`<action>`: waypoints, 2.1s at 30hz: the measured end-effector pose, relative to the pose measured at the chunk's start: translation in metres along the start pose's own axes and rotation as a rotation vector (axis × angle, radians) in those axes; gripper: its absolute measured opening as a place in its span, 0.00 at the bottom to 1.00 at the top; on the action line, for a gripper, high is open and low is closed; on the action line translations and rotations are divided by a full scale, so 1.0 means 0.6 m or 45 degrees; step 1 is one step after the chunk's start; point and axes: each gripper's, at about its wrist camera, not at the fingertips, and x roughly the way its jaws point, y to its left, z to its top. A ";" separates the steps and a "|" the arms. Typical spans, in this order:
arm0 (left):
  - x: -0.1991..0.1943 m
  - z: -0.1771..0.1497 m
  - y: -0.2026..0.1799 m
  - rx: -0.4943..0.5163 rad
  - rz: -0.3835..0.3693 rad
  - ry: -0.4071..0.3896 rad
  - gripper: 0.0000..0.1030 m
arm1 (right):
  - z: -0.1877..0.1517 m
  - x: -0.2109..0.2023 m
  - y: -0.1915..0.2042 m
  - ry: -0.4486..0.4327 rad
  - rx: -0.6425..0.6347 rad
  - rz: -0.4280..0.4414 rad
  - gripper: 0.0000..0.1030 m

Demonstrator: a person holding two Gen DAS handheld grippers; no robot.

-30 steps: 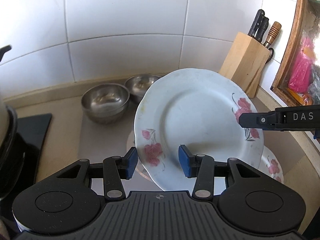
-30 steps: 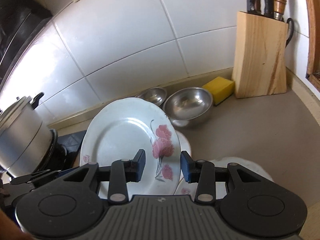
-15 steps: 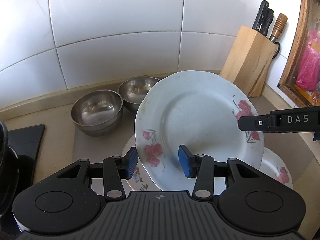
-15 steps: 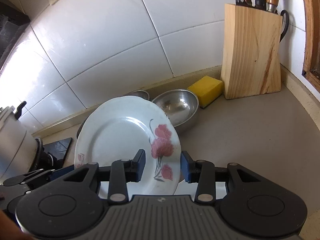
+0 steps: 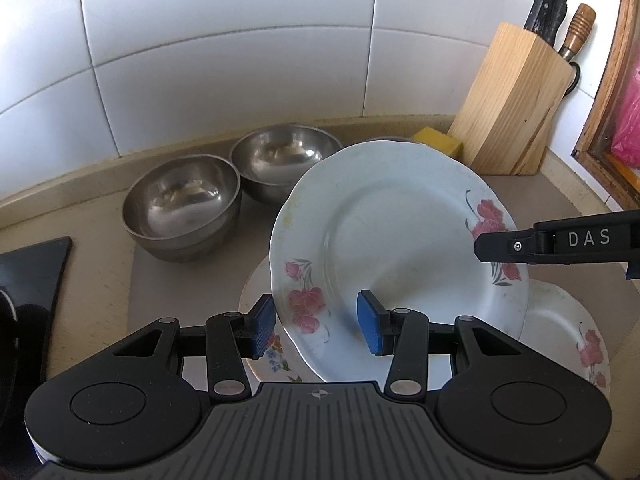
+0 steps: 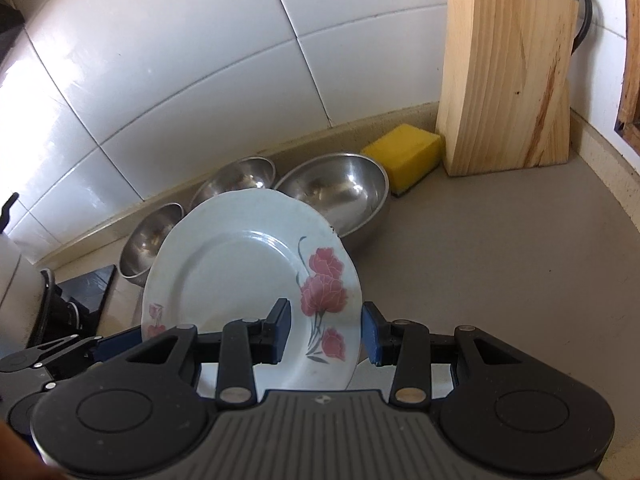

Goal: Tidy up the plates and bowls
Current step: 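Lift the plate with both grippers and carry it over the floral-border plate, then lower the held plate onto the floral-border plate with both grippers, then open both grippers and pull them back from the stacked plates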

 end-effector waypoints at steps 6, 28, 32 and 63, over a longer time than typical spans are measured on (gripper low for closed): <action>0.021 -0.003 0.004 -0.002 0.002 0.034 0.44 | -0.002 0.022 -0.003 0.036 0.000 -0.013 0.21; 0.058 -0.006 0.004 0.006 0.031 0.078 0.45 | -0.006 0.053 0.015 0.035 -0.097 -0.070 0.21; 0.053 -0.005 0.001 0.017 0.044 0.061 0.45 | -0.009 0.054 0.018 0.043 -0.119 -0.081 0.21; 0.000 0.000 0.013 0.019 0.016 -0.039 0.43 | -0.022 0.040 0.000 0.096 -0.111 -0.148 0.28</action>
